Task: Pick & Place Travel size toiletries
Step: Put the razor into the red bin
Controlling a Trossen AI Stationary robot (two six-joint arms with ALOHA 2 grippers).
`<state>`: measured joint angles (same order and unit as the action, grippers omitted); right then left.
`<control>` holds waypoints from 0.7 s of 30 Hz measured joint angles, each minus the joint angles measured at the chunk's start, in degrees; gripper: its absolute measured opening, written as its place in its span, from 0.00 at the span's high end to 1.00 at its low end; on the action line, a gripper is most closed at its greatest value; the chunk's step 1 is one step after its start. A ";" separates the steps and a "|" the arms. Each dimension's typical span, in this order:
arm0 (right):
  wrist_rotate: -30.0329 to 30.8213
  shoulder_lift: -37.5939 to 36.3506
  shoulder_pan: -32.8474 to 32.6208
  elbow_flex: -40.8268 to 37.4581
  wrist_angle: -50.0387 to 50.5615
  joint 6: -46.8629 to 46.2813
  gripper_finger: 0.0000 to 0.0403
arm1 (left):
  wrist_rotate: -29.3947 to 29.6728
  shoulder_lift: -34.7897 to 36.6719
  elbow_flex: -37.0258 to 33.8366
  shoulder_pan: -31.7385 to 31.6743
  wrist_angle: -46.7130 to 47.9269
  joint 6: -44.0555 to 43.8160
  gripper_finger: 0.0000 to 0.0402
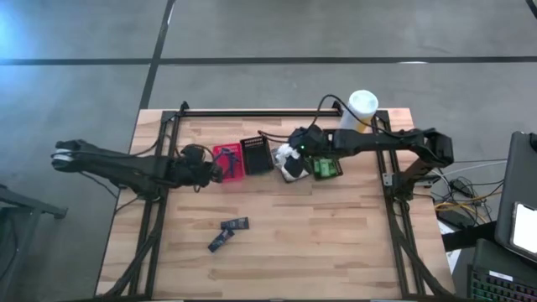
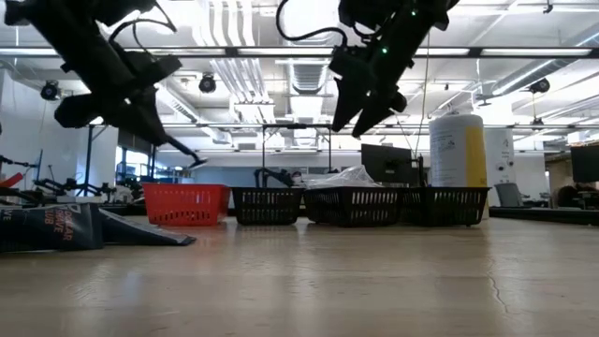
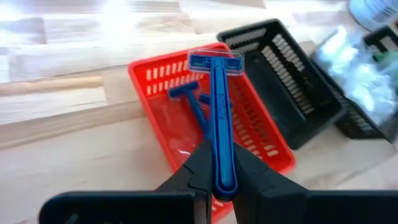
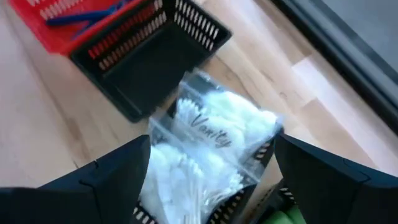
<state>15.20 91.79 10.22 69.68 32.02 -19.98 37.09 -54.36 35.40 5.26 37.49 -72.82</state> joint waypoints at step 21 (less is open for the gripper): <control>-0.68 0.78 0.09 -2.61 -3.66 -3.00 0.29 | 0.42 -18.24 -0.07 -2.36 -10.55 -7.43 0.86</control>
<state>14.52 92.58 10.31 67.08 28.36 -22.98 37.51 -72.59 35.33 2.89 26.94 -80.25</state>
